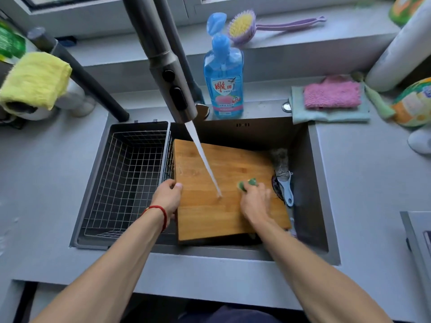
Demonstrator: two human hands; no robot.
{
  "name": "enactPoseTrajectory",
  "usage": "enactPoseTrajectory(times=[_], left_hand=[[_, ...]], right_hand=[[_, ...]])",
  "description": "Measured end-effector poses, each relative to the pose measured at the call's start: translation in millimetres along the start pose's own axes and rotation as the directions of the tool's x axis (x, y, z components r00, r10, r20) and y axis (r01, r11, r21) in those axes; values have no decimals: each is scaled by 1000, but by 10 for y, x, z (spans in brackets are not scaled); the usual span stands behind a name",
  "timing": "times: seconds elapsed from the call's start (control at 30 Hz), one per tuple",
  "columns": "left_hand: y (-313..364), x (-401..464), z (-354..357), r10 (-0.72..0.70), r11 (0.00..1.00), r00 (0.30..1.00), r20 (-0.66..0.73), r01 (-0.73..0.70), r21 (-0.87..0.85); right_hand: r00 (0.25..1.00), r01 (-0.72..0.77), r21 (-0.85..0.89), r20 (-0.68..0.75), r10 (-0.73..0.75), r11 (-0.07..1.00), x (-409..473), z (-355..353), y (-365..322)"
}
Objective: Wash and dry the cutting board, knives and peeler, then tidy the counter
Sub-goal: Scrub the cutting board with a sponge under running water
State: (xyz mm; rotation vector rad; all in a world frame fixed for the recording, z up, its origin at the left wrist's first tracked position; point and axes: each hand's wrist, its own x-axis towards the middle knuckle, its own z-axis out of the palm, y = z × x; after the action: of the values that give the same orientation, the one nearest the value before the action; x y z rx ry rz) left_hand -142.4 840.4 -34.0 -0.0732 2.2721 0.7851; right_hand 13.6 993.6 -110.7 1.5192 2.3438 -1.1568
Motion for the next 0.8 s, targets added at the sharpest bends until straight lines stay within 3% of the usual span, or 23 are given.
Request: enactPoseTrajectory(times=[0.07, 0.13, 0.2, 0.27, 0.33, 0.37, 0.4, 0.47, 0.6, 0.67, 0.8], left_hand=[[56, 28, -9, 22, 998, 999, -40, -20, 52], [99, 68, -45, 27, 998, 998, -53, -23, 64], [142, 108, -77, 16, 999, 999, -38, -14, 37], [155, 124, -87, 3, 1000, 999, -35, -2, 20], [167, 144, -82, -5, 1000, 999, -47, 6, 30], [182, 152, -73, -17, 1000, 999, -45, 18, 21], [197, 155, -60, -34, 999, 999, -35, 34, 2], [241, 172, -62, -61, 998, 998, -15, 61, -29], [317, 120, -58, -63, 996, 993, 102, 69, -60], [300, 53, -37, -53, 989, 982, 183, 77, -126], [267, -127, 181, -46, 958, 964, 262, 117, -262]], right_hand=[[987, 144, 155, 51, -153, 977, -336, 172, -334], [918, 328, 289, 126, -375, 899, -658, 239, -400], [848, 470, 228, 152, -508, 853, -587, 119, -149], [923, 334, 106, 166, -348, 937, -265, -89, 226], [996, -27, 80, 92, 19, 996, 64, -254, 590], [981, -187, 50, 61, 184, 981, 152, -286, 685], [969, -246, 5, 37, 246, 969, 155, -270, 674], [986, -163, -13, 16, 163, 987, 15, -82, 424], [979, 166, 163, 94, -182, 973, -323, 175, 125], [993, 99, 156, 46, -107, 983, -116, 68, 250], [957, -285, 121, -19, 289, 951, 300, -181, 429]])
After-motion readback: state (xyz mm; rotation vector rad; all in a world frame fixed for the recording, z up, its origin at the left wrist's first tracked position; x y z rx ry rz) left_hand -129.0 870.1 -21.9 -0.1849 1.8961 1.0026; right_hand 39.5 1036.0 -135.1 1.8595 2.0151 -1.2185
